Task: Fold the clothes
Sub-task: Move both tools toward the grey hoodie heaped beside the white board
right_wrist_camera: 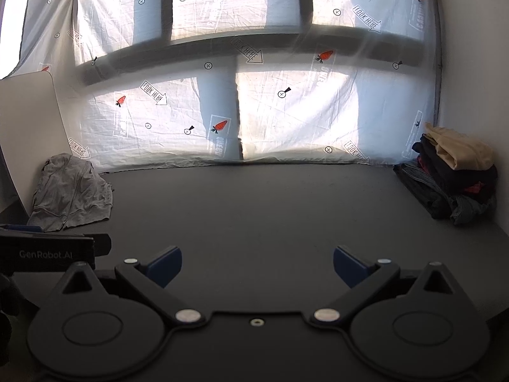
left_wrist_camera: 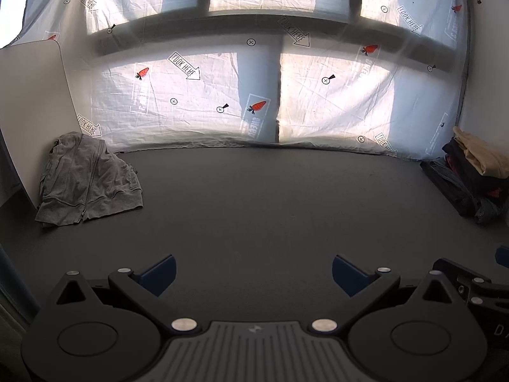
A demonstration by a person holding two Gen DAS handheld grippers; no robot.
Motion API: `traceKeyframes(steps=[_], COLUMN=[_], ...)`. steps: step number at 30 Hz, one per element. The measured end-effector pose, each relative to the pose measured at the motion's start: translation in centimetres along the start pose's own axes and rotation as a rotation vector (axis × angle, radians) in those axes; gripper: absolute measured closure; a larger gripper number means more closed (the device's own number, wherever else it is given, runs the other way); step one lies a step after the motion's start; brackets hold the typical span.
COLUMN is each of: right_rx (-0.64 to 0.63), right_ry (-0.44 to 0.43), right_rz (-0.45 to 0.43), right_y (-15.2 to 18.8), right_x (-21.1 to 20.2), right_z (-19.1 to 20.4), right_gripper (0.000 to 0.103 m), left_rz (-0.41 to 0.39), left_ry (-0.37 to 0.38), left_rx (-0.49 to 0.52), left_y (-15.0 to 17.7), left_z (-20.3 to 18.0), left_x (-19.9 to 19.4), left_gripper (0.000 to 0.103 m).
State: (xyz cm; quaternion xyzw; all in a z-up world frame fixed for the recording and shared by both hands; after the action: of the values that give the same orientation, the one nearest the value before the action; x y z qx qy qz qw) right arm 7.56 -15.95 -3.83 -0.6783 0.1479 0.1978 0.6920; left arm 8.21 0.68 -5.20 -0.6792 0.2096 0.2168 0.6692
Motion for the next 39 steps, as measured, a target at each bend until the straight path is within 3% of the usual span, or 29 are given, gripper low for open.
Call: traceKeyframes(steps=[13,18,23,29,33,39], right_rx=[0.034,-0.003,0.006,0.06,0.098,0.025], right_ry=[-0.039,-0.104,-0.163,-0.244,-0.28,-0.261], right_rz=[0.048,0.071,0.077,0.168,0.204,0.224], right_y=[-1.9,-4.5,-7.5,-7.2,-7.3,-8.6], right_x=[6.9,11.4,16.3,22.5,26.0,32.4], right_z=[-1.0,-0.1,1.3,5.1,8.8,17.8], right_gripper=[0.0,0.0,0.0,0.0,0.0,0.0], left_rz=[0.078,0.124,0.156,0.25,0.271,0.331], left_ry=[-0.04,-0.031,-0.085,-0.192,-0.185,-0.172], left_rx=[-0.051,-0.177,-0.282,-0.4,-0.468,-0.5], left_y=[-2.4,-5.3,-7.2,-6.2,-6.4,-7.6], left_z=[0.7,2.3,4.9,10.5,14.1,21.6], left_x=[5.5,9.1,11.6,14.3,16.3,22.2], left_gripper=[0.0,0.0,0.0,0.0,0.0,0.0])
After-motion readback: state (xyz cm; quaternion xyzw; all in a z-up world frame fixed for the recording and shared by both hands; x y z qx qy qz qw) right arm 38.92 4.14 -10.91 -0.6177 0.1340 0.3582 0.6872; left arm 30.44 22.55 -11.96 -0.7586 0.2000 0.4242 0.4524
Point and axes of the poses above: each gripper's, at about its wrist camera, not at the fingertips, and x roughly the way its jaws point, z to its left, y to its underside, the point moved 9 cm from there along x, roughly the way its jaws point, and after that the axes turned 1 degree about -x, right-handed, at the moved point
